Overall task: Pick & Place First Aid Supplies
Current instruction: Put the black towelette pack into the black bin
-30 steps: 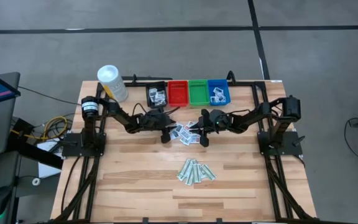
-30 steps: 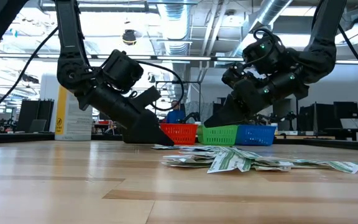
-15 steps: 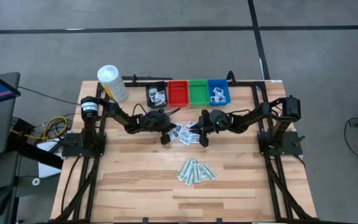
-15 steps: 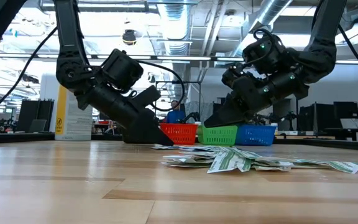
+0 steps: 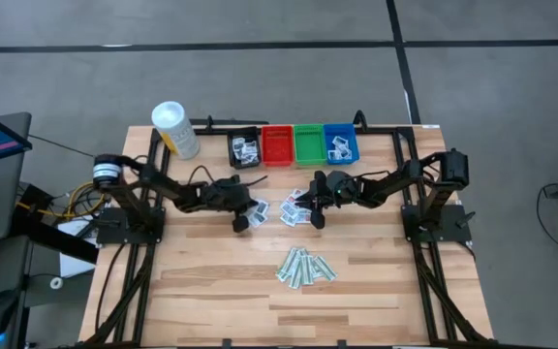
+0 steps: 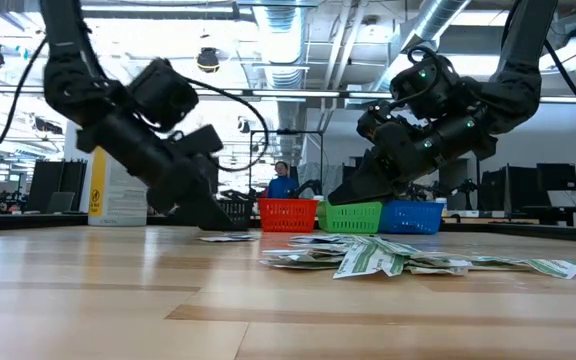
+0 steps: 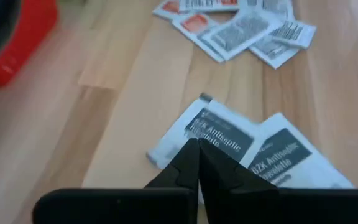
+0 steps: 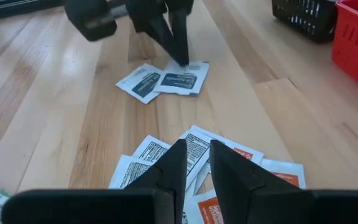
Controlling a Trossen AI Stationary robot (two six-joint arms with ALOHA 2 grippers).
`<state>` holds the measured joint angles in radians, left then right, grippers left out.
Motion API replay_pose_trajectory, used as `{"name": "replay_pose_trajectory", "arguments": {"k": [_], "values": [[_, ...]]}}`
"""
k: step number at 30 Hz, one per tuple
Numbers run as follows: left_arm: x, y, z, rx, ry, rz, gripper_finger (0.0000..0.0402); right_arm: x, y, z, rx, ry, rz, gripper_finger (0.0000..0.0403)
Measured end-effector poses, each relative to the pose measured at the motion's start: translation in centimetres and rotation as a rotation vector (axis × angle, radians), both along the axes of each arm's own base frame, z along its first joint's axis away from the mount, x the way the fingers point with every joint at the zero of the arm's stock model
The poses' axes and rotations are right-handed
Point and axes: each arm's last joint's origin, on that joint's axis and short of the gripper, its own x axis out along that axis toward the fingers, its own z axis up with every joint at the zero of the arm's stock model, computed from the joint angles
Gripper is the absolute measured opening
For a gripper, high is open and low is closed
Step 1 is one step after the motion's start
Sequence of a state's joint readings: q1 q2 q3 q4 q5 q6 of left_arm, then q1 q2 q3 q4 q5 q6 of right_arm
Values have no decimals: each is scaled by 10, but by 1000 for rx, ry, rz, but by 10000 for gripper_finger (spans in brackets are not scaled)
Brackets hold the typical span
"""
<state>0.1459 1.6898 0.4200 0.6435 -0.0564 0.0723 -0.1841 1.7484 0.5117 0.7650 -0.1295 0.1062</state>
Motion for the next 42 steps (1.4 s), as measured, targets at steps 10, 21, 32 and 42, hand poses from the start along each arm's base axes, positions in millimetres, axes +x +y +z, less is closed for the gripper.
{"name": "replay_pose_trajectory", "arguments": {"k": [10,21,32,42], "values": [[-5,-2,14,-3,-76,-23,15,0,0,0,0,0,-1,65],[-4,-1,4,34,-32,-44,109,0,0,0,0,0,-1,65],[-6,11,4,-16,-40,41,134,0,0,0,0,0,-1,65],[8,13,-26,-68,14,14,121,0,0,0,0,-2,0,65]]}}
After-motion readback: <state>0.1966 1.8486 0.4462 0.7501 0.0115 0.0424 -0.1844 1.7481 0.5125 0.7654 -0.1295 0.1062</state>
